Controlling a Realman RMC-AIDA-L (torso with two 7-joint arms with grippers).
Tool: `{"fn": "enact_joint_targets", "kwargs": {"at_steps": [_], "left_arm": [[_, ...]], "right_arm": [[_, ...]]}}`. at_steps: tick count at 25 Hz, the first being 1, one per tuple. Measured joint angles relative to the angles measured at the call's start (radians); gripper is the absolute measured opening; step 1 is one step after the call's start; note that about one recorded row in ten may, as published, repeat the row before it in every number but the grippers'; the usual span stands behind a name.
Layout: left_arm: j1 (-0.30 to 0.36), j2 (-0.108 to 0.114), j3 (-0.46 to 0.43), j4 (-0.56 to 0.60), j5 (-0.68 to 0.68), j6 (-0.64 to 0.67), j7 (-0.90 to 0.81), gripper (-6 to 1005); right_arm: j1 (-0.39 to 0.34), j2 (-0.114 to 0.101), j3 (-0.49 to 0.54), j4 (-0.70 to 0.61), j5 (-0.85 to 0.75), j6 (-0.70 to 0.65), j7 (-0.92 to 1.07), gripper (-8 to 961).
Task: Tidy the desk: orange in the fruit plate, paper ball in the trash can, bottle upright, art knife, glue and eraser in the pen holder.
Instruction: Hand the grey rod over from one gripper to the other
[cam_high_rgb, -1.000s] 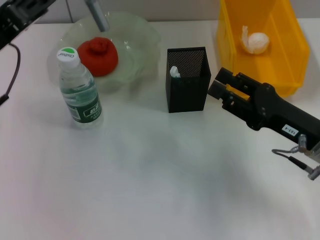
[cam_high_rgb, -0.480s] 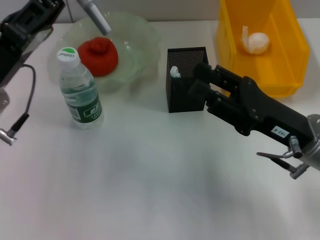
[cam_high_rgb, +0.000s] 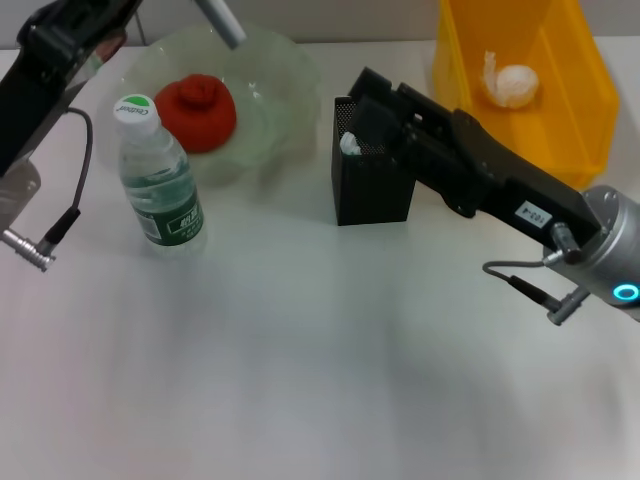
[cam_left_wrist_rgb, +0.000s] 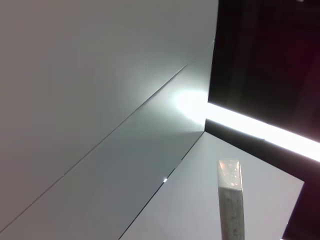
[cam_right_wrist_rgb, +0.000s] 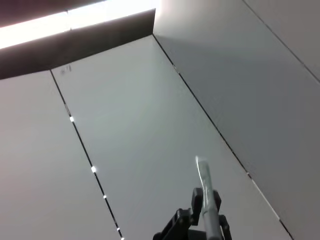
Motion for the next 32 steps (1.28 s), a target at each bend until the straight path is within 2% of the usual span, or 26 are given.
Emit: {"fn": "enact_joint_targets", "kwargs": {"at_steps": [5,15,18,21,25,26,27,28,30,32], "left_arm": [[-0.021,0.000,0.008,-0.001,-0.008,0.004,0.001,126],[-0.027,0.000,0.015,0.003,-0.004,-0.002,0.003,126],[-0.027,0.000,0.015,0.003,-0.004,-0.002,0.003,126],[-0.016,0.015,0.092,0.091,0.074,-0.037,-0.021,126],[0.007,0.032,0.095,0.227,0.257,-0.082,-0.120,126],[0.007,0.032,0.095,0.227,0.257,-0.082,-0.120,126],[0.010,0.039,0.093,0.255,0.301,-0.090,-0.148,126],[0.016,0.062,0.082,0.359,0.433,-0.109,-0.235,126],[0.020,0.072,0.065,0.421,0.511,-0.118,-0.286,126],[0.021,0.076,0.053,0.453,0.550,-0.121,-0.309,126]], "right_arm": [[0.040,0.000,0.008,0.033,-0.007,0.007,-0.001,544],[0.037,0.000,0.008,0.030,-0.007,0.007,-0.001,543],[0.027,-0.001,0.005,-0.007,-0.008,-0.005,0.025,543],[-0.016,-0.009,-0.007,-0.158,-0.011,-0.026,0.167,543],[-0.111,-0.013,-0.037,-0.500,-0.057,-0.016,0.433,543],[-0.132,-0.013,-0.037,-0.586,-0.076,-0.015,0.487,543],[-0.146,-0.013,-0.035,-0.641,-0.094,-0.014,0.523,543],[-0.160,-0.014,-0.032,-0.703,-0.108,-0.014,0.557,543],[-0.184,-0.020,-0.031,-0.794,-0.123,-0.013,0.611,543],[-0.187,-0.023,-0.030,-0.802,-0.125,-0.012,0.617,543]]}}
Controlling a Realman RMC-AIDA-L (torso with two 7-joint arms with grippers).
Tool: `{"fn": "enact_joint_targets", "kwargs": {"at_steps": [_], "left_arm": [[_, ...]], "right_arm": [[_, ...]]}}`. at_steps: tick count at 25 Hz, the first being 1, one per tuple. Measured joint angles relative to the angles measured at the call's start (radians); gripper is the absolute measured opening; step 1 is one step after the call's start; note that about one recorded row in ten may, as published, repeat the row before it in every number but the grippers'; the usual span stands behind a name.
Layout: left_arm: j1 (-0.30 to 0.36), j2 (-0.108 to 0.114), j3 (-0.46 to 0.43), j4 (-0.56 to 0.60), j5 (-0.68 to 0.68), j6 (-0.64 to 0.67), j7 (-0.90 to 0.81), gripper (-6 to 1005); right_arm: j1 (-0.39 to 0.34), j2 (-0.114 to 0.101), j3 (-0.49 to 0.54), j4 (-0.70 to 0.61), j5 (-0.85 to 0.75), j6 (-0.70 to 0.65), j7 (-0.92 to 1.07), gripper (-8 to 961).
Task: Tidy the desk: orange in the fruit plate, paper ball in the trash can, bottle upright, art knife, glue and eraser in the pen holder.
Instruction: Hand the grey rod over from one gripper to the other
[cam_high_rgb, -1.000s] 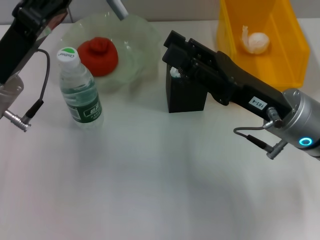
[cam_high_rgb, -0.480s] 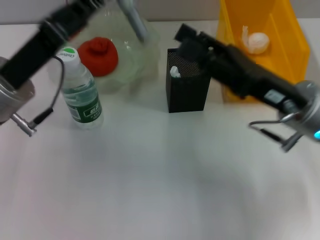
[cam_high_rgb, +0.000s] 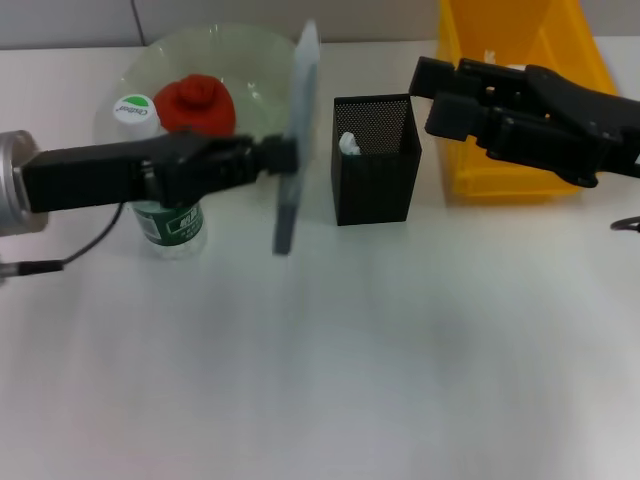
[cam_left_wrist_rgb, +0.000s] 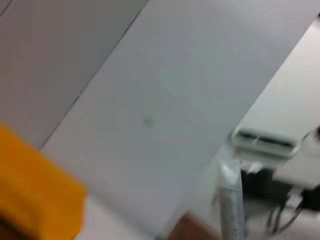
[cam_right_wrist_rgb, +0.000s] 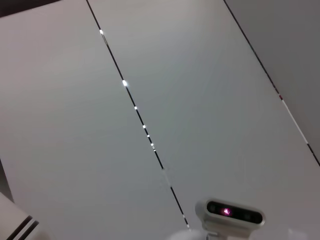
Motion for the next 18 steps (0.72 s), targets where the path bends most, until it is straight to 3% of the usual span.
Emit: {"fn": "enact_joint_targets", "kwargs": {"at_steps": [1,4,8,13,18], "left_arm": [[0.003,0.006,-0.038,0.103,0.127,-0.003,-0.065,126],[0.014,0.000,-0.056,0.242,0.246,0.011,-0.107,127],[0.028,-0.011,-0.056,0.346,0.274,0.047,-0.117,127],[0.019,-0.014,-0.051,0.396,0.294,0.094,-0.125,127],[-0.022,-0.003,-0.051,0.506,0.444,0.126,-0.216,127]], "right_arm": [[-0.001,-0.002,0.000,-0.004,-0.002,0.001,0.003,543],[-0.003,-0.001,-0.001,0.003,-0.016,0.017,-0.008,543],[-0.008,0.007,-0.004,0.009,-0.056,0.051,-0.023,543],[-0.015,0.006,-0.005,0.018,-0.076,0.056,-0.048,542],[-0.016,-0.017,0.016,-0.090,-0.180,0.028,-0.022,542]]}}
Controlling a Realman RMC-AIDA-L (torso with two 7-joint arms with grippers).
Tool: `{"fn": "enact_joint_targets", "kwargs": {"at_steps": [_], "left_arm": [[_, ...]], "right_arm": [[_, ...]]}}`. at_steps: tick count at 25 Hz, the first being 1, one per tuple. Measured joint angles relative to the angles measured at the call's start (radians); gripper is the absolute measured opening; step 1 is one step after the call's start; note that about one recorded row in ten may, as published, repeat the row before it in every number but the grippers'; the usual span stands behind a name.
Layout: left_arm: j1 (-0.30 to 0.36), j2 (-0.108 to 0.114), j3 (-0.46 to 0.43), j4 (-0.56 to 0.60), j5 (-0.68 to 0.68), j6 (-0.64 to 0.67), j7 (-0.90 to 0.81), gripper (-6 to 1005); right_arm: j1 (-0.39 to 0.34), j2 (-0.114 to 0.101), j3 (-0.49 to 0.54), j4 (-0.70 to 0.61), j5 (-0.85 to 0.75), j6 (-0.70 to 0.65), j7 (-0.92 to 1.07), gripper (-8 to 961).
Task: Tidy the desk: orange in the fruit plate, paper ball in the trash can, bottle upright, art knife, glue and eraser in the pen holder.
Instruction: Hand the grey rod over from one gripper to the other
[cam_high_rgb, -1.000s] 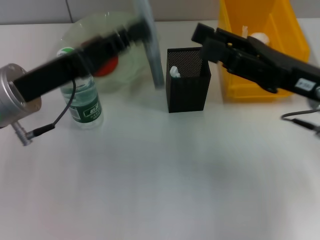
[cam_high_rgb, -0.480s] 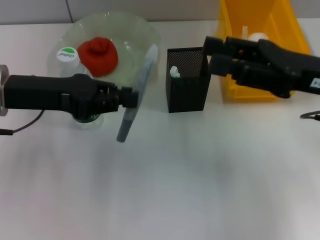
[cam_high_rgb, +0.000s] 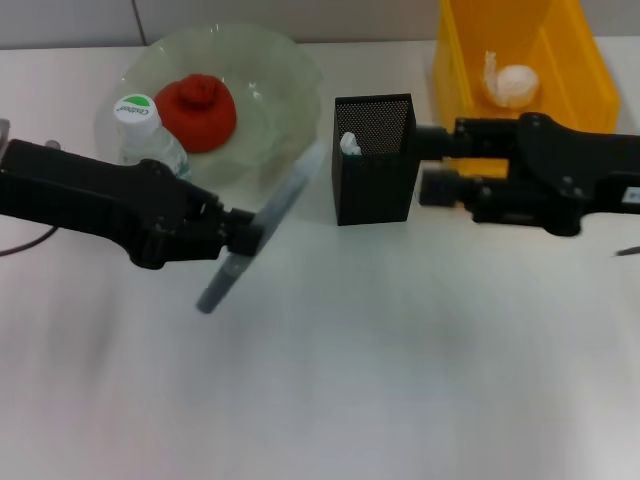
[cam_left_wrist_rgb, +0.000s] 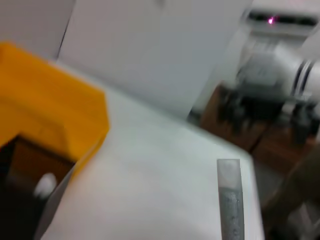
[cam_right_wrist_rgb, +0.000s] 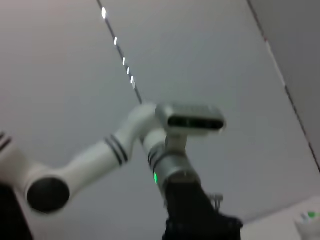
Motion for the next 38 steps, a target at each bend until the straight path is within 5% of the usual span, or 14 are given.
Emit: {"fn": "enact_joint_targets", "kwargs": {"at_steps": [5,11,16,38], "left_arm": [[-0.045,-0.019,0.010,0.108,0.143,0.031,-0.060,127],[-0.090,-0.037,0.065,0.198,0.246,0.066,-0.106,127],[-0.119,-0.056,0.220,0.325,0.330,0.077,-0.156,127],[-0.191,-0.063,0.275,0.331,0.389,0.061,-0.124,126]], "right_arm": [[0.010,-0.001,0.007,-0.181,-0.136,-0.036,0.043,542],[0.040,-0.001,0.000,-0.230,-0.167,-0.056,0.045,542],[0.056,0.007,-0.001,-0.227,-0.227,-0.045,0.028,542],[0.075,0.025,-0.055,-0.213,-0.323,0.034,-0.082,541]]}}
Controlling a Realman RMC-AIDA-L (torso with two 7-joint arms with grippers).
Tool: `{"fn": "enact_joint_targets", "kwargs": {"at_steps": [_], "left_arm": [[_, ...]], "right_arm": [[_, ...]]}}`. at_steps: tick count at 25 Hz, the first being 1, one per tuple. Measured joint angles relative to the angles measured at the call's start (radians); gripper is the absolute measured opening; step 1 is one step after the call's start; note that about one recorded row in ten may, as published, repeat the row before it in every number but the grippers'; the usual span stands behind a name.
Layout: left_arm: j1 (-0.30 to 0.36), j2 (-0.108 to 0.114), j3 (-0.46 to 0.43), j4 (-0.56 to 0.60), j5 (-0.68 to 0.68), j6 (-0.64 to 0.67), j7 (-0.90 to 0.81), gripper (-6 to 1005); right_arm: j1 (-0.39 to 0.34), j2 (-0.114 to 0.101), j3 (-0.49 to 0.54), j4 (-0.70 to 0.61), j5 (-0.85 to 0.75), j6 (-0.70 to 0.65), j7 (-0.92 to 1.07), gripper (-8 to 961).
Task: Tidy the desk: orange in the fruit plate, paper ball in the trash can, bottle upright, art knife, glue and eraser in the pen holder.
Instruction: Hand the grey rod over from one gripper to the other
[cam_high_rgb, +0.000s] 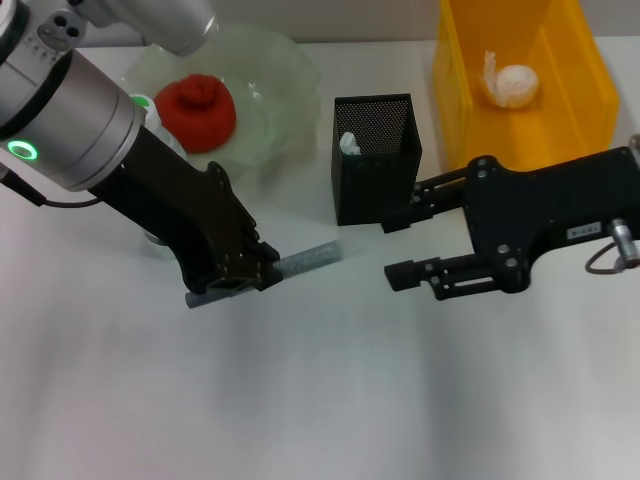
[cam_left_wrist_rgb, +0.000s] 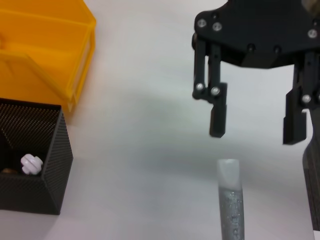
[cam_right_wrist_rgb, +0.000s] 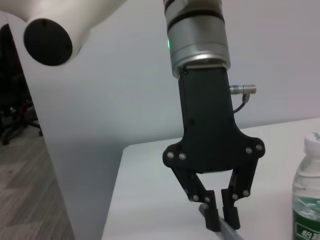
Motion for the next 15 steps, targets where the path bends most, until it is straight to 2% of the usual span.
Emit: {"fn": "enact_joint_targets", "kwargs": {"at_steps": [15], "left_arm": [[-0.001,-0.002,0.005,0.000,-0.010,-0.016,0.013,134]], "right_arm": [[0.045,0.006,-0.063,0.095,0.008,0.075,-0.015,540]]}}
